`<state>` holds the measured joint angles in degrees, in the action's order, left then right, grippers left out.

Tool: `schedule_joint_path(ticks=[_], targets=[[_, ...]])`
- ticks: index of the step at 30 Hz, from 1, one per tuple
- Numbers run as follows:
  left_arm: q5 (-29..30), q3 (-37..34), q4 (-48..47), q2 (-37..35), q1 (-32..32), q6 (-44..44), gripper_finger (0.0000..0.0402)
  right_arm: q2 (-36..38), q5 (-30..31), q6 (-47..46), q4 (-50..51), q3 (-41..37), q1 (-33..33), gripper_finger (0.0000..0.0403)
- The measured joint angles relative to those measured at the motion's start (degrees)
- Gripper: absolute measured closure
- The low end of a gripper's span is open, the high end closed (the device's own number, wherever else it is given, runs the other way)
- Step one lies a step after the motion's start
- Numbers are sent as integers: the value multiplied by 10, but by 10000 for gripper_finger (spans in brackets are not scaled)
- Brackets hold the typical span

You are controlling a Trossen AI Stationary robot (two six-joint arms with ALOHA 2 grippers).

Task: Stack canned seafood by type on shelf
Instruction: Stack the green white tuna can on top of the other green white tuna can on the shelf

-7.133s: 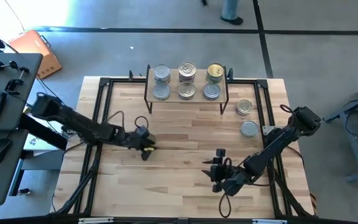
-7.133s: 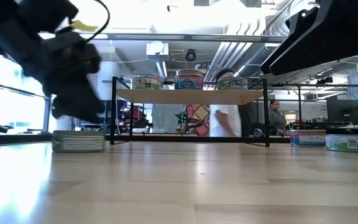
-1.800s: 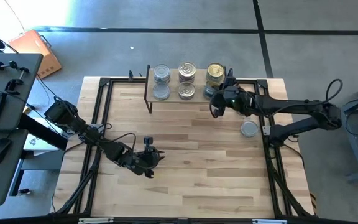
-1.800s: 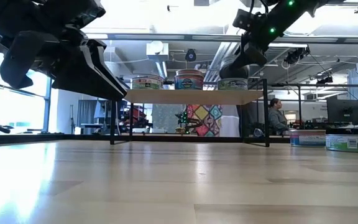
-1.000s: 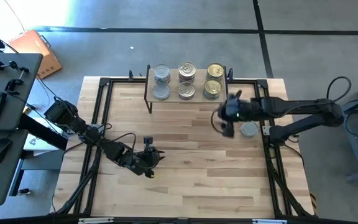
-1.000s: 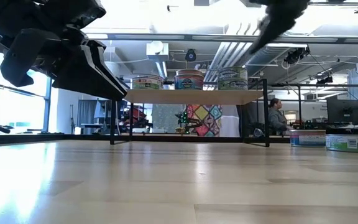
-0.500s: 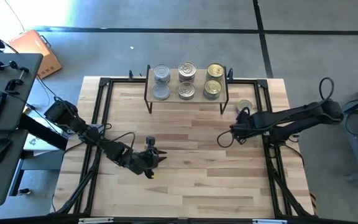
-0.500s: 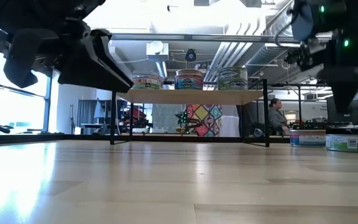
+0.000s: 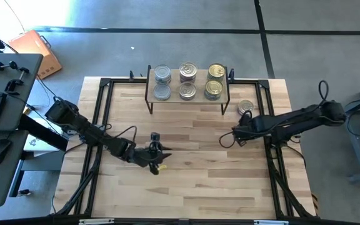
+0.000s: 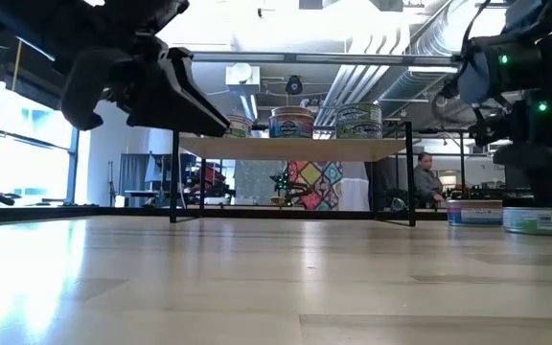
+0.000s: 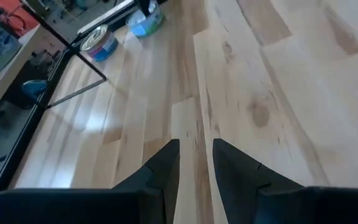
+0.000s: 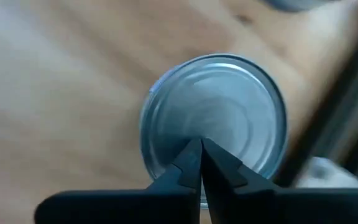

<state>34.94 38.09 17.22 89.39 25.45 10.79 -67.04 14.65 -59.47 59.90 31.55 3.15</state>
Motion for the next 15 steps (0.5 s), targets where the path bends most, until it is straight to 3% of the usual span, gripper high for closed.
schedule_joint_path(ticks=[2, 4, 7, 9, 11, 15], targets=[[-2, 0, 12, 0, 1, 8, 314, 1, -34, 4, -65, 7, 13, 400], [-2, 0, 31, 0, 4, 19, 314, -1, -74, 12, -175, 13, 31, 399], [-5, 0, 50, 0, 9, 24, 314, -3, -87, 82, -371, 11, 60, 400], [-19, 0, 60, 0, 10, 27, 314, -13, -63, 169, -526, 15, 85, 402], [-41, 0, 68, 0, 10, 28, 314, -21, -33, 252, -615, 14, 112, 402], [-84, 0, 70, 0, 10, 11, 314, -28, 3, 326, -664, 14, 150, 402]])
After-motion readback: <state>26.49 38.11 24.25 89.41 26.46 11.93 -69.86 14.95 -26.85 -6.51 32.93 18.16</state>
